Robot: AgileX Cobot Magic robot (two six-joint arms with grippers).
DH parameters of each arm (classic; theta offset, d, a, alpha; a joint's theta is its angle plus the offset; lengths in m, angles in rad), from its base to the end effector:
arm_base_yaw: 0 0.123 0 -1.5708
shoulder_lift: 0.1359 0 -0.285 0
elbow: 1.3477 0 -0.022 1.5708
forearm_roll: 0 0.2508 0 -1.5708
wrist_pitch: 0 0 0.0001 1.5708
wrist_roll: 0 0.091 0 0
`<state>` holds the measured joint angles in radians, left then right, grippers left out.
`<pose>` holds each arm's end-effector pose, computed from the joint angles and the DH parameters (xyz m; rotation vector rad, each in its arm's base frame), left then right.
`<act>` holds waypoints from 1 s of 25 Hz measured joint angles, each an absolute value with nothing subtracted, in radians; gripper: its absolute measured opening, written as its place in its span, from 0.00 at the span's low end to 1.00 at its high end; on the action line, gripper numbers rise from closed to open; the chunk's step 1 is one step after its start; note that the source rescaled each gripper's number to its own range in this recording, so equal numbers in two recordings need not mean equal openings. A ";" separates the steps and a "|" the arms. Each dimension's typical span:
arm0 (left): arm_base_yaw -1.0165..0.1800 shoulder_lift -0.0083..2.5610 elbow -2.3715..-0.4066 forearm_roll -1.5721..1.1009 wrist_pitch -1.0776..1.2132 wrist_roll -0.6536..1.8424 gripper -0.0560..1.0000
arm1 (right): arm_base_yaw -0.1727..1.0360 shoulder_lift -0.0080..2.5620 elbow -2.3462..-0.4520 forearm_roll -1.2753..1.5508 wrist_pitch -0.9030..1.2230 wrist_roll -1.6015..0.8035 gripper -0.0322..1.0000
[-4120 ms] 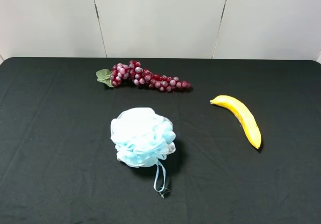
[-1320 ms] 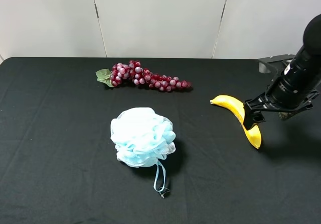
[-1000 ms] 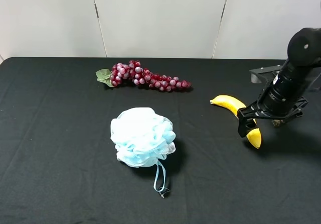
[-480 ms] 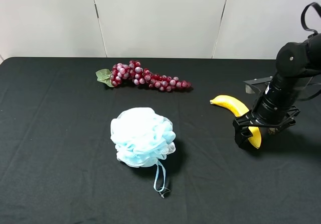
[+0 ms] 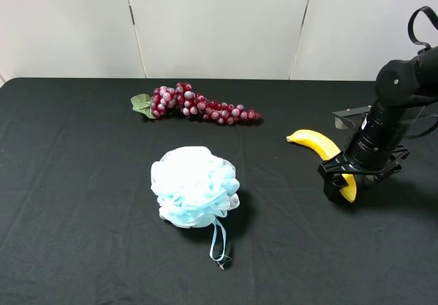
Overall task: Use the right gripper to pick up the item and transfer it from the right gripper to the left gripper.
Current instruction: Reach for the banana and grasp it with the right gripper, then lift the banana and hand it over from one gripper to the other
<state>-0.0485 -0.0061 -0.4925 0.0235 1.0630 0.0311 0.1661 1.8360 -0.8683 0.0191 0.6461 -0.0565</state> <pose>-0.0049 0.0021 0.2750 0.0804 2.0462 0.0173 0.2877 0.0493 0.1151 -0.3210 3.0814 0.0220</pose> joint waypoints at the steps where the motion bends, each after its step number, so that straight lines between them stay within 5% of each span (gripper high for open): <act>1: -0.049 -0.006 -0.492 0.024 1.063 0.031 0.98 | 0.166 1.836 -0.868 0.019 0.645 -0.057 0.61; 5: -0.049 -0.006 -0.492 0.024 1.063 0.031 0.98 | 0.166 1.836 -0.868 0.020 0.641 -0.057 0.16; 7: -0.049 -0.006 -0.492 0.024 1.063 0.031 0.98 | 0.166 1.837 -0.868 0.020 0.640 -0.056 0.03; 25: -0.049 -0.006 -0.492 0.024 1.063 0.031 0.98 | 0.169 1.770 -0.958 0.029 0.795 -0.056 0.03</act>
